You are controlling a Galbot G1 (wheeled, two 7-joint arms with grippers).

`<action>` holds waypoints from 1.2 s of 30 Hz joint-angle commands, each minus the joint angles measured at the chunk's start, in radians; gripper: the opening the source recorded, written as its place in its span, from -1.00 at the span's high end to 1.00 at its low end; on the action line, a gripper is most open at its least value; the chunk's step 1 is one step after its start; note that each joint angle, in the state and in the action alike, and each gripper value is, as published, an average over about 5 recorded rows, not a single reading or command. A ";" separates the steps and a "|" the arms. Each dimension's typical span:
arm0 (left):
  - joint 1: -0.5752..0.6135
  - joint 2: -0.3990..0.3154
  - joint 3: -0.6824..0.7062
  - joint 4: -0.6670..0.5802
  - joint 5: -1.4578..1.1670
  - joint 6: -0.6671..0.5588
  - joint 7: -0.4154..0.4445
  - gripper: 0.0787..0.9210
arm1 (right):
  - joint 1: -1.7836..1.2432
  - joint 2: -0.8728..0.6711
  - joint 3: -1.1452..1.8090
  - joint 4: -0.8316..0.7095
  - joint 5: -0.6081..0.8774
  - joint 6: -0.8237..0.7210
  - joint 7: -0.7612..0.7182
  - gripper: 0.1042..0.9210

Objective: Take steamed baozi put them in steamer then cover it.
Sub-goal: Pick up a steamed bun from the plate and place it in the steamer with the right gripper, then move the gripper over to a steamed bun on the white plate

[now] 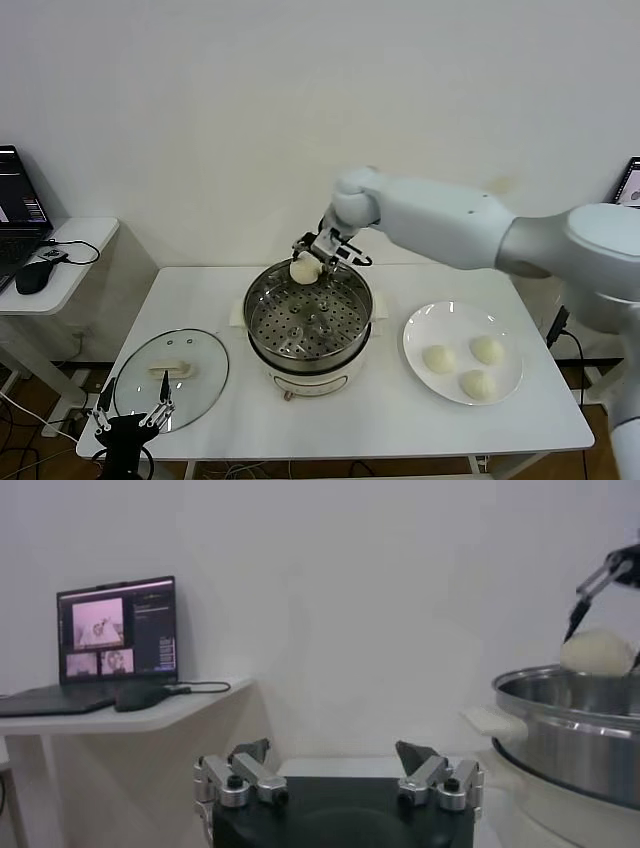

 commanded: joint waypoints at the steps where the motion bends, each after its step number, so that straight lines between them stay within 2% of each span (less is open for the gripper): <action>1: -0.001 0.001 0.000 0.001 -0.001 0.000 0.000 -0.77 | -0.055 0.078 -0.009 -0.097 -0.153 0.110 0.033 -0.33; 16: 0.003 -0.002 0.004 -0.006 0.001 0.001 0.000 -0.77 | -0.062 0.062 -0.008 -0.091 -0.136 0.114 0.020 -0.36; 21: 0.008 -0.003 0.004 -0.014 0.004 0.004 0.001 -0.77 | -0.016 0.020 -0.004 -0.036 -0.066 0.081 -0.007 -0.61; 24: 0.012 -0.002 0.002 -0.021 0.005 0.005 0.001 -0.77 | 0.046 -0.034 -0.005 0.049 0.055 0.006 -0.046 -0.73; 30: 0.017 0.000 0.000 -0.035 0.006 0.010 0.003 -0.77 | 0.178 -0.211 -0.025 0.282 0.290 -0.258 -0.137 -0.76; 36: 0.019 0.005 0.000 -0.054 0.010 0.017 0.005 -0.77 | 0.260 -0.458 -0.025 0.475 0.346 -0.491 -0.168 -0.76</action>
